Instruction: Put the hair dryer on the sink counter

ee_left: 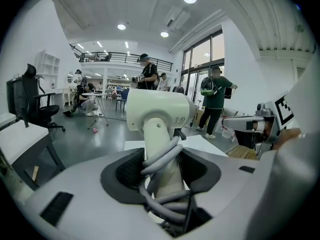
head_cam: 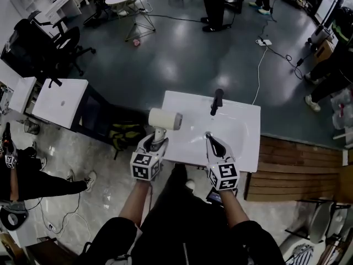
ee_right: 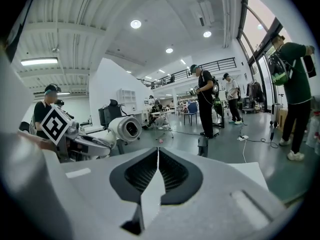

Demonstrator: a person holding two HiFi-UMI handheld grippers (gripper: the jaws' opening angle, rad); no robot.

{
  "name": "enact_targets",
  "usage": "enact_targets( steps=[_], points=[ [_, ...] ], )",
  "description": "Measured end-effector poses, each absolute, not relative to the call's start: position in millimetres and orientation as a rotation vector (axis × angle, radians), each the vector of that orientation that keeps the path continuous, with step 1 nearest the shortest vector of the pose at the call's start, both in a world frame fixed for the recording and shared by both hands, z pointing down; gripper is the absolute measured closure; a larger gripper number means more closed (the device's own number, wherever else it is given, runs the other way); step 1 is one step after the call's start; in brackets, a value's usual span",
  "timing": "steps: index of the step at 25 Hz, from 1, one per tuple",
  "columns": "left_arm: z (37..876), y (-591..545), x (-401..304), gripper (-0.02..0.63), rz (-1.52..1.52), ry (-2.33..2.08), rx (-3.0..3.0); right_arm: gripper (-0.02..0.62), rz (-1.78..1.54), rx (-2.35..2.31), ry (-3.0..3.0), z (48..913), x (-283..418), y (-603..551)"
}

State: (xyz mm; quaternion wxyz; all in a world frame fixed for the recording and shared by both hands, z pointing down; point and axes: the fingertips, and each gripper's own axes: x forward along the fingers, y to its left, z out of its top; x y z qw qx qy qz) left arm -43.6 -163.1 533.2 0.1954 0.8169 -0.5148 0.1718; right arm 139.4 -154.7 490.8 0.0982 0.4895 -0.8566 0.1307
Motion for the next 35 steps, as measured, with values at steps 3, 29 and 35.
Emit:
enact_targets(
  steps=[3, 29, 35],
  points=[
    [535, -172, -43, 0.402, 0.484, -1.435, 2.29, 0.591, 0.39, 1.445, -2.532, 492, 137, -159],
    [570, -257, -50, 0.403, 0.511, -1.349, 2.262, 0.591, 0.473, 1.45, -2.434, 523, 130, -218],
    [581, -271, -54, 0.403, 0.531, -1.34, 2.238, 0.591, 0.493, 1.437, -2.411, 530, 125, -226]
  ],
)
